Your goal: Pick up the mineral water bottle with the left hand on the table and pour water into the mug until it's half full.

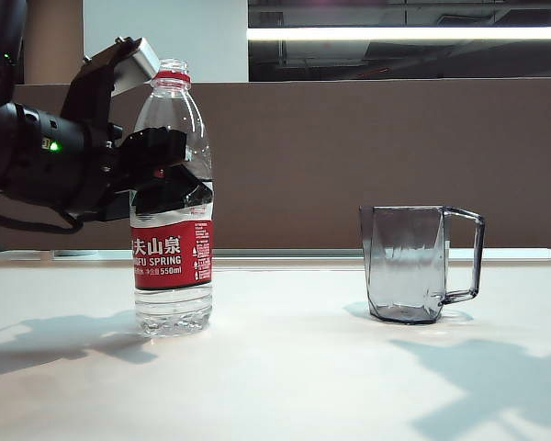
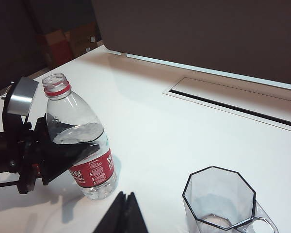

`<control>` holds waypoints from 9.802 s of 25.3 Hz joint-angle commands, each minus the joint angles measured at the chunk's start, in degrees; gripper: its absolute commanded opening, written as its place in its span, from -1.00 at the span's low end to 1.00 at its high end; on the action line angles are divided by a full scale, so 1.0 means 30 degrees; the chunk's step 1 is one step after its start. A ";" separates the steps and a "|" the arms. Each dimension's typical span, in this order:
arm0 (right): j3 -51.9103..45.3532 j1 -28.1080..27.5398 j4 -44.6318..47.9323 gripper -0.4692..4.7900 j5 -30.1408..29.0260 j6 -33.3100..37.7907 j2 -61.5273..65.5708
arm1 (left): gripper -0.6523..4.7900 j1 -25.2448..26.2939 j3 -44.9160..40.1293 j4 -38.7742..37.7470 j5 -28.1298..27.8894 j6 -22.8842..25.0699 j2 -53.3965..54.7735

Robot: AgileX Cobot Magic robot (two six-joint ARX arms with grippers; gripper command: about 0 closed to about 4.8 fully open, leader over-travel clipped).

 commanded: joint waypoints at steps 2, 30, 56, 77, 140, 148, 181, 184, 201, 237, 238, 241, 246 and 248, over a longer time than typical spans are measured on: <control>0.0087 0.0007 -0.0656 -0.85 -0.0036 0.0007 -0.0058 | -0.09 0.0007 0.0058 0.1508 0.0073 0.0743 -0.0058; 0.0087 0.0007 -0.1953 -0.85 0.2696 0.0000 -0.0073 | -0.09 -0.0007 0.9814 -0.6455 0.0073 0.3942 0.3643; 0.0087 0.0007 -0.2084 -0.85 0.3126 0.0000 -0.0073 | -0.09 -0.1683 1.4681 -0.7563 0.0073 0.7818 0.7621; 0.0087 0.0007 -0.2076 -0.85 0.3118 0.0007 -0.0073 | -0.09 -0.1683 1.4695 -0.6703 0.0066 1.2050 0.8444; 0.0080 -0.0015 -0.2084 -0.85 0.3126 -0.0007 -0.0073 | -0.09 -0.1821 1.6422 -0.8123 0.0073 1.8571 0.8881; 0.0080 -0.0015 -0.2084 -0.85 0.3118 -0.0007 -0.0073 | -0.09 -0.1785 1.6422 -0.8160 0.0073 2.0742 0.8881; 0.0080 -0.0015 -0.2091 -0.85 0.3045 -0.0095 -0.0073 | -0.09 -0.1537 1.6422 -0.7439 0.0073 2.4574 0.8881; 0.0087 -0.0015 -0.2091 -0.85 0.3053 -0.0401 -0.0080 | -0.09 -0.1537 1.6422 -0.7424 0.0073 2.5471 0.8881; 0.0080 -0.0015 -0.2091 -0.85 0.3045 -0.0423 -0.0073 | -0.09 -0.1545 1.6429 -0.7424 0.0073 2.7314 0.8881; 0.0080 -0.0015 -0.2091 -0.85 0.3053 -0.0423 -0.0073 | -0.09 -0.1559 1.6429 -0.7388 0.0073 3.0104 0.8881; 0.0080 -0.0015 -0.2091 -0.85 0.3045 -0.0423 -0.0073 | -0.09 -0.1559 1.6429 -0.7344 0.0073 3.0104 0.8881; 0.0080 -0.0015 -0.2091 -0.85 0.3045 -0.0423 -0.0073 | -0.09 -0.1552 1.6429 -0.6783 0.0073 3.0097 0.8881; 0.0080 -0.0015 -0.2084 -0.85 0.3045 -0.0423 -0.0073 | -0.09 -0.1552 1.6436 -0.6273 0.0073 3.0104 0.8881; 0.0080 -0.0015 -0.2084 -0.85 0.3045 -0.0423 -0.0073 | -0.09 -0.1552 1.6436 -0.6280 0.0073 3.0104 0.8881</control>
